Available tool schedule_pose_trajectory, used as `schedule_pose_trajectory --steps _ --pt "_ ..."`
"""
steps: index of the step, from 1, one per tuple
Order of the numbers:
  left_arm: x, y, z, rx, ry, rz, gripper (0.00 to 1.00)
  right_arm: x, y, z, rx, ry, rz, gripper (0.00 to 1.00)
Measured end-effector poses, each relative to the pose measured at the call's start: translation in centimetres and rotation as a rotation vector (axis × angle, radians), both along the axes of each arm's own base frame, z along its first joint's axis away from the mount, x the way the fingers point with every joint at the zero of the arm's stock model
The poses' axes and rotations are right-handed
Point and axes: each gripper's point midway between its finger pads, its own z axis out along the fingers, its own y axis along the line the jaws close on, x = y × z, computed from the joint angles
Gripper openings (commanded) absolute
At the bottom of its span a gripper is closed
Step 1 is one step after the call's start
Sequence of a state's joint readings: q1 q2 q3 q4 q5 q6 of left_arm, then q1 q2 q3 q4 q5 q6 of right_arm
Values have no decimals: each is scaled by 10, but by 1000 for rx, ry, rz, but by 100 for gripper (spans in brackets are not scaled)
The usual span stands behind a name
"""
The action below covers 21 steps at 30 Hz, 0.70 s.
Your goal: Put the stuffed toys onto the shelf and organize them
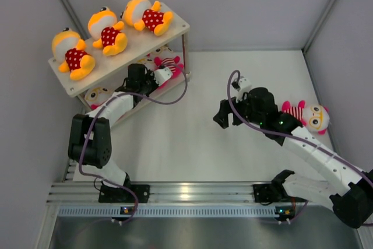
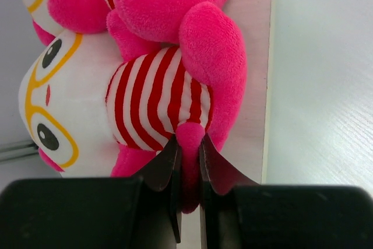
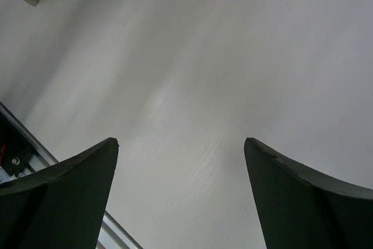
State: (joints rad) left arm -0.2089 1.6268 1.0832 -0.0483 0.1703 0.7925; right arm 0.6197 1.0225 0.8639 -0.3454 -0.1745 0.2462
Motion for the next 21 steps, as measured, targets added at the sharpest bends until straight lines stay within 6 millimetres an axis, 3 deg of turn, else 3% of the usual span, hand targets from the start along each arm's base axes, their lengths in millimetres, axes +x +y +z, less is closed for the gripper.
schedule_pose_trajectory --steps 4,8,10,11,12,13,16,21 --pt "3 0 -5 6 13 4 0 9 -20 -7 -35 23 -114 95" --pt "4 4 -6 24 9 19 5 21 -60 -17 -89 54 -313 99" --pt "5 7 -5 40 4 28 29 26 -88 -25 -116 74 -434 99" --pt "4 10 -4 52 -1 36 47 27 -103 -29 -123 89 -491 99" --pt "3 11 -2 56 -4 41 72 28 -122 -34 -129 105 -566 99" --pt "2 13 0 63 -9 45 80 29 -137 -37 -129 114 -625 99" --pt "-4 15 7 71 -11 50 98 26 -184 -44 -119 146 -807 99" --pt "-16 13 16 70 -5 29 98 15 -257 -39 -3 140 -1106 99"
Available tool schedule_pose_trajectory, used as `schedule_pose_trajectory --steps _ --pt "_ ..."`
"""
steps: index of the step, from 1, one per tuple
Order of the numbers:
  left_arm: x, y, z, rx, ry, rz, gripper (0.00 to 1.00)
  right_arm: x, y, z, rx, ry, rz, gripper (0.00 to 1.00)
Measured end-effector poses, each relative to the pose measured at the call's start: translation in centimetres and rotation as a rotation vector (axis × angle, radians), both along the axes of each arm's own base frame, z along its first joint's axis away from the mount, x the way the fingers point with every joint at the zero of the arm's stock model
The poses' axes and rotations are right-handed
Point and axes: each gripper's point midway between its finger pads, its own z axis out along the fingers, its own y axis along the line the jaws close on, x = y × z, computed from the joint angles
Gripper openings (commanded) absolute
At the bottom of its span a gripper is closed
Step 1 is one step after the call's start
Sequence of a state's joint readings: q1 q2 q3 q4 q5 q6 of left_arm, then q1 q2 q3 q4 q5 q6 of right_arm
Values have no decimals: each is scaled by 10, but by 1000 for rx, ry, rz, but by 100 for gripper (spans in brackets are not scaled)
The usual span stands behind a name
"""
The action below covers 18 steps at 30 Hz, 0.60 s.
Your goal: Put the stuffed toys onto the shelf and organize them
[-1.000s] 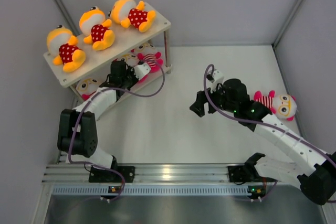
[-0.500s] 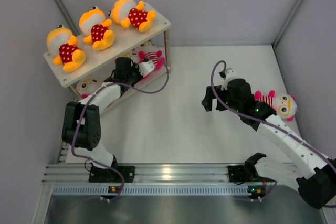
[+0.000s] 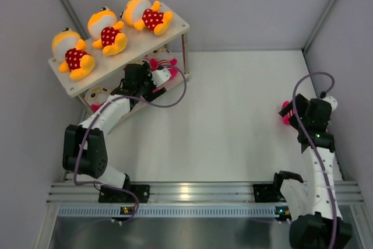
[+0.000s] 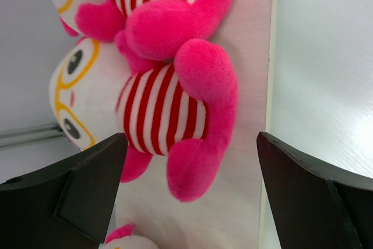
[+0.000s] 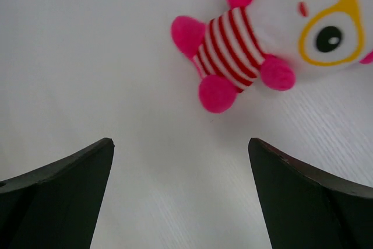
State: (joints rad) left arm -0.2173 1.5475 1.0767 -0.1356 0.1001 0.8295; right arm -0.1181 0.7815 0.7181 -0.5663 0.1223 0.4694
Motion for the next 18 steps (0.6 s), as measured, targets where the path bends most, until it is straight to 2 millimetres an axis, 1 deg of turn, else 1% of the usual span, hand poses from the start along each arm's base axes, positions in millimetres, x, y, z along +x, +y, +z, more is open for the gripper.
schedule_pose_trajectory --steps 2,4,6,8,10,12,15,18 --pt "-3 -2 12 -10 -21 -14 98 -6 -29 -5 56 -28 -124 99" --pt "-6 -3 29 -24 -59 -25 98 -14 -59 -15 117 -42 -259 99" --pt "-10 -5 46 -39 -95 -40 98 -19 -81 -27 167 -46 -361 99" --pt "-17 -7 56 -50 -107 -60 98 -20 -99 -44 217 -33 -442 99" --pt "-24 -9 61 -56 -104 -79 98 -15 -106 -58 254 -19 -472 99" --pt "-31 -10 62 -59 -89 -96 98 -6 -111 -72 285 -4 -476 99" --pt "-41 -14 56 -59 -51 -125 98 8 -115 -90 322 13 -465 98" --pt "-52 -16 47 -61 4 -145 98 18 -118 -102 340 19 -453 98"
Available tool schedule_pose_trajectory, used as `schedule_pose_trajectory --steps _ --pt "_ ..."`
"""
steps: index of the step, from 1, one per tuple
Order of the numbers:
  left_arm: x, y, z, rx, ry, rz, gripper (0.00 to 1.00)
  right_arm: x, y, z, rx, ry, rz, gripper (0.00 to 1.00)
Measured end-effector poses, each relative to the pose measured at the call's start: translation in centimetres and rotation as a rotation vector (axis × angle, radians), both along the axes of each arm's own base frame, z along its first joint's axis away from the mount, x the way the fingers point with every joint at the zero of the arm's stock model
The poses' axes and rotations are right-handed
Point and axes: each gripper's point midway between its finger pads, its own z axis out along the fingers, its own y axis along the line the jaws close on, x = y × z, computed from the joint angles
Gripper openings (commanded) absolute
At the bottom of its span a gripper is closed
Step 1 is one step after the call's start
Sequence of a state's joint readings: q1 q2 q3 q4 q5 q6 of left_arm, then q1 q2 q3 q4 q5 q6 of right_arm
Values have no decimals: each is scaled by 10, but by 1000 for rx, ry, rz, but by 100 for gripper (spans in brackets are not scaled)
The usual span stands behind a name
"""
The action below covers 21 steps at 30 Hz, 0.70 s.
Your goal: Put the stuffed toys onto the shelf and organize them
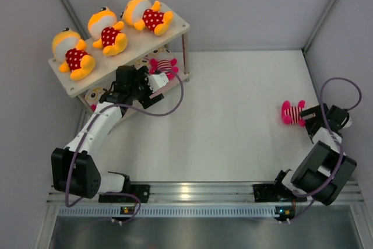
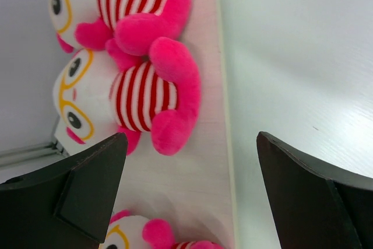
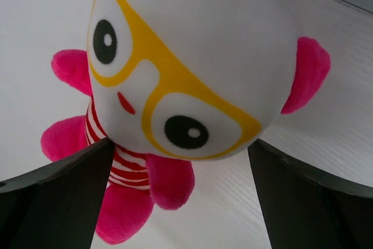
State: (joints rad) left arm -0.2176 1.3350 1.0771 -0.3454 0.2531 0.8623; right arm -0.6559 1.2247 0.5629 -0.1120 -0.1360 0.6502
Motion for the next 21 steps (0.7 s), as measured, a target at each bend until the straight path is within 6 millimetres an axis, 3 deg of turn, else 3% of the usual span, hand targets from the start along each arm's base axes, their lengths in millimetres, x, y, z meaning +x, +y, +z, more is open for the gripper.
schedule_pose_trajectory --steps 2,5,6,8,9,13,15,17,21 --pt "-11 -2 -5 -1 42 -18 98 6 -2 -8 11 0 11 94" --pt "-34 -9 -10 -6 109 -58 98 14 -2 -21 30 -2 36 54" --pt "-44 -12 -9 -10 129 -77 98 17 -2 -24 34 -5 47 32" --pt "-59 -15 -5 -21 151 -104 97 23 -1 -25 39 -23 67 17" --pt "-69 -17 -2 -28 162 -123 97 27 -1 -24 37 -36 83 3" --pt "-100 -20 14 -48 150 -194 95 36 7 -16 2 -50 158 0" --pt "-114 -22 21 -55 121 -237 94 45 24 -9 -27 -45 241 0" --pt "-131 -25 26 -64 93 -290 94 60 57 6 -68 -62 384 0" --pt "-156 -33 35 -97 56 -376 93 83 166 55 -135 -167 767 0"
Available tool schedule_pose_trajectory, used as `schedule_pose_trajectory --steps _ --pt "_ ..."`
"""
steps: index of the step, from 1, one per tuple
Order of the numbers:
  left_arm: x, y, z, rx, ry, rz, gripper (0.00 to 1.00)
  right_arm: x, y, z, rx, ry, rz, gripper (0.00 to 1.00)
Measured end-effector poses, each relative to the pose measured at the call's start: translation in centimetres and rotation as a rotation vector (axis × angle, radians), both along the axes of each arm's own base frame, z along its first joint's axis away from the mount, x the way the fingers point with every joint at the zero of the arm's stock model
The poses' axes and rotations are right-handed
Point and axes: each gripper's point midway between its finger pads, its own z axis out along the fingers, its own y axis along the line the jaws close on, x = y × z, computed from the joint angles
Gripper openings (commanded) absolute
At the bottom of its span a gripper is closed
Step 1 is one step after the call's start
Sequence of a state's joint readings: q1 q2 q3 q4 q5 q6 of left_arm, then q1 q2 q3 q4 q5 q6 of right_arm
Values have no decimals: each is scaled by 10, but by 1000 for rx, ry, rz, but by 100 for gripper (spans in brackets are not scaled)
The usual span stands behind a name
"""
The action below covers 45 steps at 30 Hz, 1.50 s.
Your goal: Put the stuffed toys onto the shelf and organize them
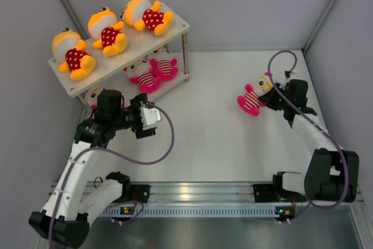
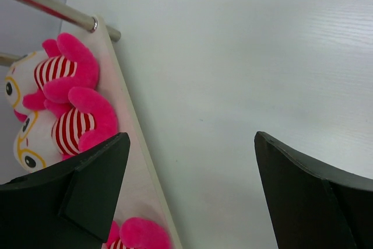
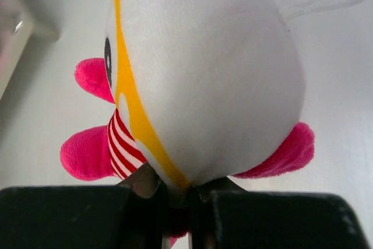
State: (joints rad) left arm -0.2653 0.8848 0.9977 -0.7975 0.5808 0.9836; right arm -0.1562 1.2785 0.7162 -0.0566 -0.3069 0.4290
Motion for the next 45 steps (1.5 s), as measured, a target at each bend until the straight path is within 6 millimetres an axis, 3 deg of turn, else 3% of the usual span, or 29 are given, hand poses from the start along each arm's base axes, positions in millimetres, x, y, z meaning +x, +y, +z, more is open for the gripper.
schedule_pose_trajectory --steps 4,9,12,15,19,24,27,31,34,35,36,37,41,45 --pt "-14 -9 12 -35 -45 -69 98 -11 117 48 -3 -102 364 0" --pt "-28 -17 5 -22 -65 -141 98 -55 242 80 57 -127 702 0" --pt "-33 -21 2 -20 -54 -164 92 -74 300 89 96 -112 821 0" --pt "-37 -22 1 -17 -51 -177 91 -87 335 91 128 -91 887 0" --pt "-43 -21 -2 -13 -42 -186 90 -90 364 91 136 -74 921 0" --pt "-47 -22 -5 -18 -23 -194 88 -94 385 96 143 -81 948 0" --pt "-49 -23 -7 -23 -13 -202 79 -95 394 99 151 -82 958 0" --pt "-48 -22 -12 -12 -3 -193 60 -96 401 103 157 -90 973 0" --pt "-47 -20 -14 1 -3 -182 32 -102 405 104 166 -90 997 0" --pt "-46 -19 -15 6 -5 -179 10 -104 406 104 168 -88 1005 0" --pt "-46 -18 -17 8 0 -175 0 -106 407 105 170 -87 1012 0" --pt "-46 -18 -18 12 -1 -175 0 -108 408 105 171 -88 1019 3" --pt "-44 -15 -20 31 -2 -162 0 -109 408 105 167 -91 1028 62" --pt "-32 -4 -24 63 37 -47 0 -103 403 100 121 -98 995 73"
